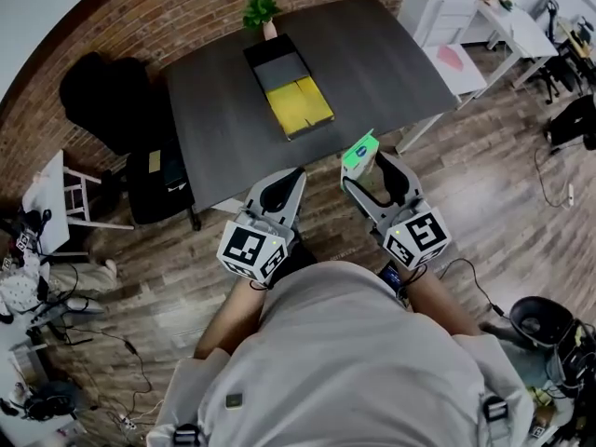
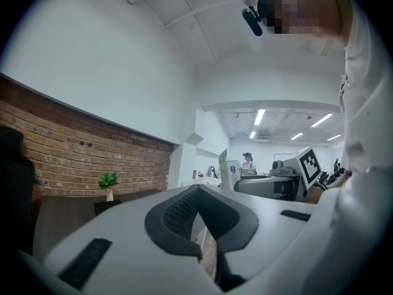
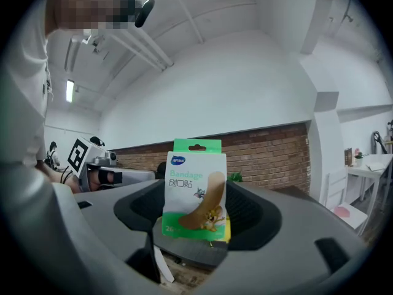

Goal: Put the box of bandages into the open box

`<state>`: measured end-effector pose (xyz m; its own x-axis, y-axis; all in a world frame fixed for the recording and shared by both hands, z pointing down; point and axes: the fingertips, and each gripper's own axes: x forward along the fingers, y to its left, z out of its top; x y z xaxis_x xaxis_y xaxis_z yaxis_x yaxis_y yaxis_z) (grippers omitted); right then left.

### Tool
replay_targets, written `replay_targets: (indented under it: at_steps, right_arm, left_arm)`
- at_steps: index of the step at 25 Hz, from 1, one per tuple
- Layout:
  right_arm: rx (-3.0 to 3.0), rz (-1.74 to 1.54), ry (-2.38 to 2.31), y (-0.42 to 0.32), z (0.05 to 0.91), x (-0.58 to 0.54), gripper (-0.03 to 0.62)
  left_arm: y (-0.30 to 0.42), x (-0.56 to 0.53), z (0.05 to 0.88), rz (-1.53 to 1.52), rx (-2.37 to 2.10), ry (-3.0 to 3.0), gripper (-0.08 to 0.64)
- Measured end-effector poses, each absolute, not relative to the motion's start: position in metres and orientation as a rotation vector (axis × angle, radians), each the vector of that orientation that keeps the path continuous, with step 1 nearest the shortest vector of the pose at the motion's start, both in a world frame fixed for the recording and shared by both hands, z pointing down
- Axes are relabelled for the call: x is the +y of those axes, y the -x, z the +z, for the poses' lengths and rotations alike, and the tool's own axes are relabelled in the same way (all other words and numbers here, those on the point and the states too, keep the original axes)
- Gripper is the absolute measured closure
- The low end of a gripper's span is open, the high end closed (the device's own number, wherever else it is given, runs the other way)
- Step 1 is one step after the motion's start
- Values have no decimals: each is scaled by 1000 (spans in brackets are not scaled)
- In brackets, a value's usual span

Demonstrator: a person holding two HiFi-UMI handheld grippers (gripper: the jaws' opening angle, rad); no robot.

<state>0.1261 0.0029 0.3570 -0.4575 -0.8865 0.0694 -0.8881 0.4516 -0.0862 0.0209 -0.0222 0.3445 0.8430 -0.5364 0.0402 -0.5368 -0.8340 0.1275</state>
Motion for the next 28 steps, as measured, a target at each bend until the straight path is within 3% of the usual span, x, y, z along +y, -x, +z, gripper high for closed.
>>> replay_targets:
  at_steps: [13,28]
  right_arm:
    - [-2627,197,-1634,-47,358,-126,294]
    - [-2647,352,-1457,-61,405,-244,293]
  left_arm:
    - [46,-143,349,24,-760,-2894,545]
    - [37,-243,394,111,-911,-2768,545]
